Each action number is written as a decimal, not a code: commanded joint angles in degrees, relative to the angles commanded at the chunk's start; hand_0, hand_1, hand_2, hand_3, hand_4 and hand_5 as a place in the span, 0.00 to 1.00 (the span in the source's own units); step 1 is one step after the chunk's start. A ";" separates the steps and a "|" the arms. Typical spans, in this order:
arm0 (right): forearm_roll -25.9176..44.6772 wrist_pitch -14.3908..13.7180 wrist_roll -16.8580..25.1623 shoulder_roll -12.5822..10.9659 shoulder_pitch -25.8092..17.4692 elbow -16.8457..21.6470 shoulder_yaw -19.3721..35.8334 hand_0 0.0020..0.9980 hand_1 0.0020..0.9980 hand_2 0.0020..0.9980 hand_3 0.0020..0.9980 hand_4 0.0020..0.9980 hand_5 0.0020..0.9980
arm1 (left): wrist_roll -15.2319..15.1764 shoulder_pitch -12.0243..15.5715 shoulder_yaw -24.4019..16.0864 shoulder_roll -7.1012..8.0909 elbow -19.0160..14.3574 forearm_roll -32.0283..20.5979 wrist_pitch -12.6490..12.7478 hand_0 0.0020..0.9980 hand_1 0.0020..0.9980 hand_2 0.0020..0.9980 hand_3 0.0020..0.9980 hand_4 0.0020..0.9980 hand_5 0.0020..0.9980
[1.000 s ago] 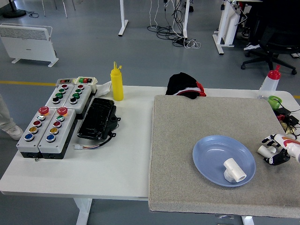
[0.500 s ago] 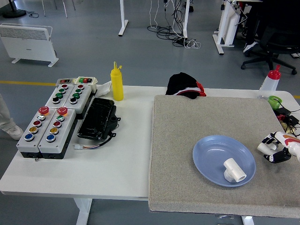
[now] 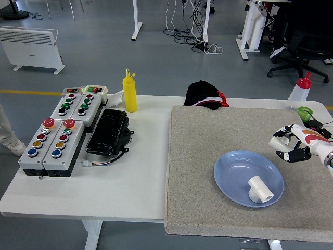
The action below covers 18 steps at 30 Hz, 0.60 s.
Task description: Pick pipe place plate twice
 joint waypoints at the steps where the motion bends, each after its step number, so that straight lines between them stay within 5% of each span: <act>1: 0.17 0.07 0.02 -0.19 0.05 2.18 -0.28 0.40 0.46 0.51 0.60 0.49 0.09 | -0.03 -0.01 0.04 0.00 0.01 -0.07 -0.01 0.71 0.68 0.67 0.67 0.49 1.00; 7: -0.03 1.91 -0.01 0.22 1.40 9.07 -4.51 0.44 0.48 0.51 0.60 0.50 0.10 | -0.37 -0.16 0.57 0.00 0.05 -1.05 0.08 0.71 0.68 0.67 0.67 0.49 1.00; 18: -4.46 2.18 0.68 4.62 4.71 3.16 -10.80 0.63 0.59 0.57 0.66 0.53 0.12 | -0.71 -0.54 1.30 0.00 0.05 -2.30 0.26 0.71 0.68 0.67 0.67 0.48 1.00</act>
